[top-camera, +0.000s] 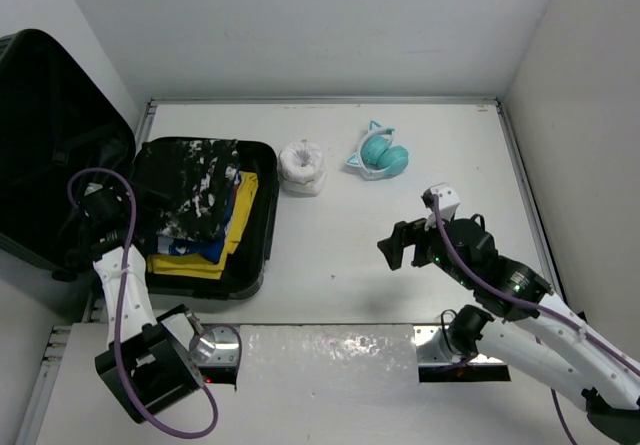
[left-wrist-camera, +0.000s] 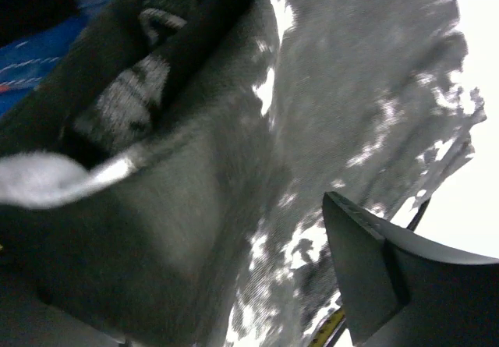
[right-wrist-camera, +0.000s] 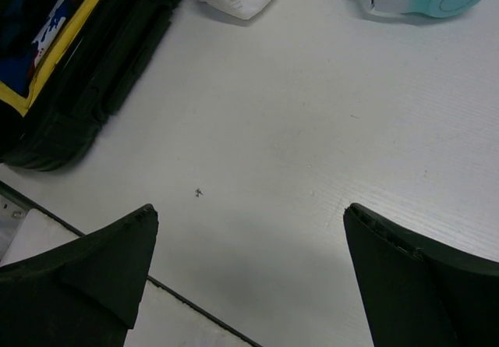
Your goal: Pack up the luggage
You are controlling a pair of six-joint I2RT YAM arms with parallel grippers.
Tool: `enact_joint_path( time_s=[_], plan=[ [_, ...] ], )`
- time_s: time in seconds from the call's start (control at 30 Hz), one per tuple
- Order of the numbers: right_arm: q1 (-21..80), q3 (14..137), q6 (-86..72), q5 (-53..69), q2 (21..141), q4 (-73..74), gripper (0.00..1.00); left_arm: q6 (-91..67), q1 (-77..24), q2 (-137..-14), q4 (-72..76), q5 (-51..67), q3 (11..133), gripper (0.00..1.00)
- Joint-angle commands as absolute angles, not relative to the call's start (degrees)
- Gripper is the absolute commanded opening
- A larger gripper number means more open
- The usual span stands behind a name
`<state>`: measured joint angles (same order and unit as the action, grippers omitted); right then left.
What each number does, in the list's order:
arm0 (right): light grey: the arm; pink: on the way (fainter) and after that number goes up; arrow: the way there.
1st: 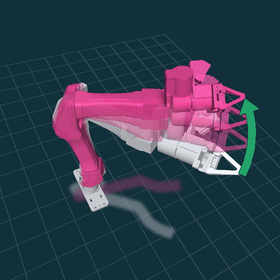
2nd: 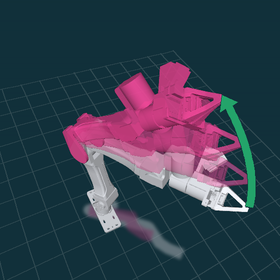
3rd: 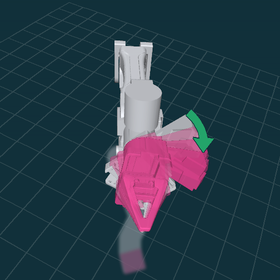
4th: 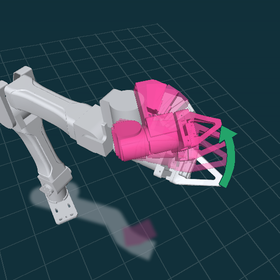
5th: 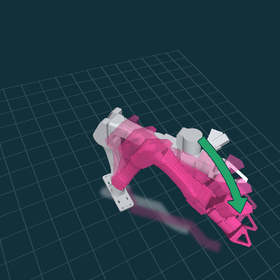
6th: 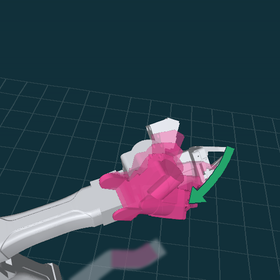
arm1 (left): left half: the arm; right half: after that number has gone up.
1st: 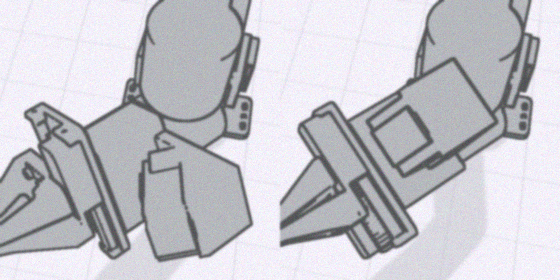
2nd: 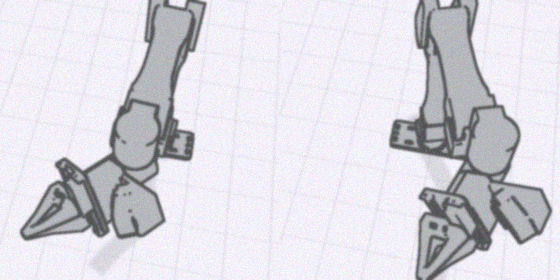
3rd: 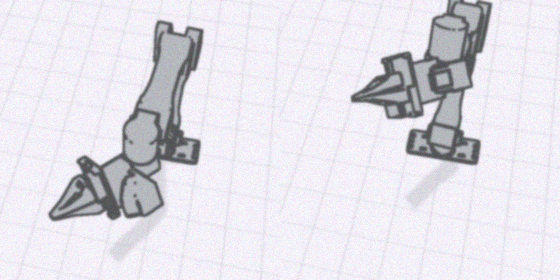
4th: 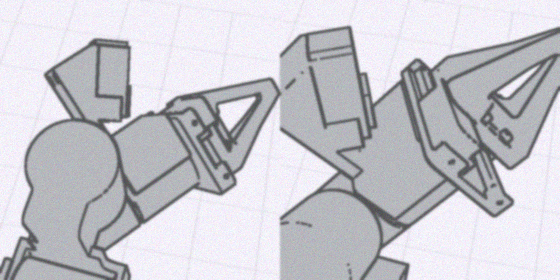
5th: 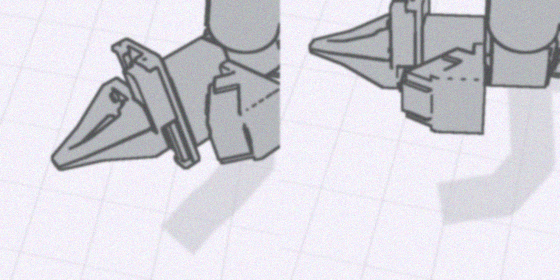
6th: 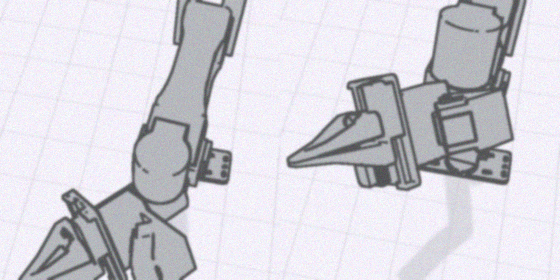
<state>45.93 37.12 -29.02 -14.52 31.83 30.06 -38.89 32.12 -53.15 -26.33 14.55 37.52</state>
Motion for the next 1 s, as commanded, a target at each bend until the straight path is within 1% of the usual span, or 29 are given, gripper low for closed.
enact_joint_path(
  time_s=[0.0, 0.03, 0.07, 0.1, 0.13, 0.23, 0.3, 0.37, 0.4, 0.43, 0.47, 0.5, 0.53, 0.57, 0.6, 0.63, 0.67, 0.7, 0.73, 0.8, 0.9, 0.97],
  plan=[
    [46.0, 36.8, -28.5, -13.4, 33.0, 28.2, 0.99, -35.5, 32.1, -48.7, -29.8, 10.6, 41.8, 0.88],
    [46.0, 36.8, -28.4, -13.4, 33.1, 28.0, 0.99, -35.1, 32.1, -47.6, -32.8, 9.0, 44.2, 0.93],
    [46.0, 36.9, -28.4, -13.4, 33.2, 27.8, 0.99, -34.5, 32.1, -46.9, -34.6, 4.6, 45.8, 1.00],
    [46.0, 37.1, -28.4, -13.4, 33.3, 27.7, 0.99, -33.8, 32.1, -45.5, -36.6, 2.1, 47.4, 1.00],
    [46.0, 37.2, -28.4, -13.4, 33.5, 27.7, 0.99, -33.3, 32.1, -44.8, -40.2, -2.8, 51.1, 1.00],
    [46.0, 38.1, -27.9, -13.9, 33.7, 28.5, 0.99, -32.3, 32.1, -42.9, -47.2, -10.2, 59.0, 1.00],
    [46.0, 38.6, -27.6, -14.5, 33.7, 29.0, 0.99, -31.6, 32.1, -41.7, -48.4, -12.0, 61.7, 1.00],
    [46.0, 39.3, -27.0, -15.9, 34.1, 29.4, 0.99, -29.5, 32.1, -39.8, -45.3, -8.2, 63.4, 1.00],
    [46.0, 40.6, -26.9, -16.7, 34.6, 29.8, 0.99, -29.2, 32.1, -37.5, -37.5, -4.3, 61.8, 1.00],
    [46.0, 41.6, -26.5, -17.4, 35.3, 30.6, 0.99, -29.6, 32.1, -36.9, -33.7, 4.0, 61.1, 1.00],
    [46.0, 43.6, -26.2, -18.3, 37.7, 30.9, 0.99, -32.0, 32.1, -38.5, -30.6, 8.3, 60.6, 1.00],
    [46.0, 44.6, -25.7, -18.5, 39.3, 31.6, 0.99, -35.2, 32.1, -40.2, -23.8, 17.0, 59.3, 1.00],
    [46.0, 45.6, -25.3, -18.2, 40.9, 31.7, 0.99, -36.9, 31.9, -43.0, -21.2, 20.4, 59.2, 1.00],
    [46.0, 47.2, -24.9, -16.8, 43.7, 31.6, 0.99, -38.2, 31.4, -49.0, -17.0, 24.5, 59.8, 0.98],
    [46.0, 47.6, -24.5, -16.1, 45.1, 31.0, 0.99, -39.5, 30.2, -51.8, -15.4, 24.3, 60.5, 0.98],
    [45.9, 48.1, -23.9, -15.5, 46.2, 30.5, 0.99, -39.9, 25.7, -57.1, -14.9, 22.6, 61.8, 0.98],
    [46.0, 48.0, -23.6, -14.5, 47.9, 29.7, 0.99, -39.8, 22.8, -59.4, -15.3, 19.9, 64.4, 0.98],
    [45.9, 47.9, -22.9, -14.2, 48.6, 28.0, 0.99, -39.8, 19.5, -61.3, -14.9, 14.2, 65.2, 0.98],
    [45.9, 47.4, -22.8, -13.7, 50.2, 27.1, 0.99, -40.7, 14.7, -65.1, -12.2, 12.8, 65.0, 0.98],
    [45.5, 46.2, -22.4, -12.7, 51.8, 24.3, 0.99, -43.3, 12.0, -71.5, -8.0, 12.7, 63.6, 0.98],
    [44.9, 44.7, -22.5, -9.2, 55.2, 21.8, 0.99, -46.7, 11.9, -78.8, -4.5, 12.8, 57.6, 0.98],
    [44.7, 42.9, -22.3, -8.0, 56.9, 21.4, 0.99, -47.0, 11.8, -81.6, -4.7, 12.1, 53.8, 0.98]
  ],
)
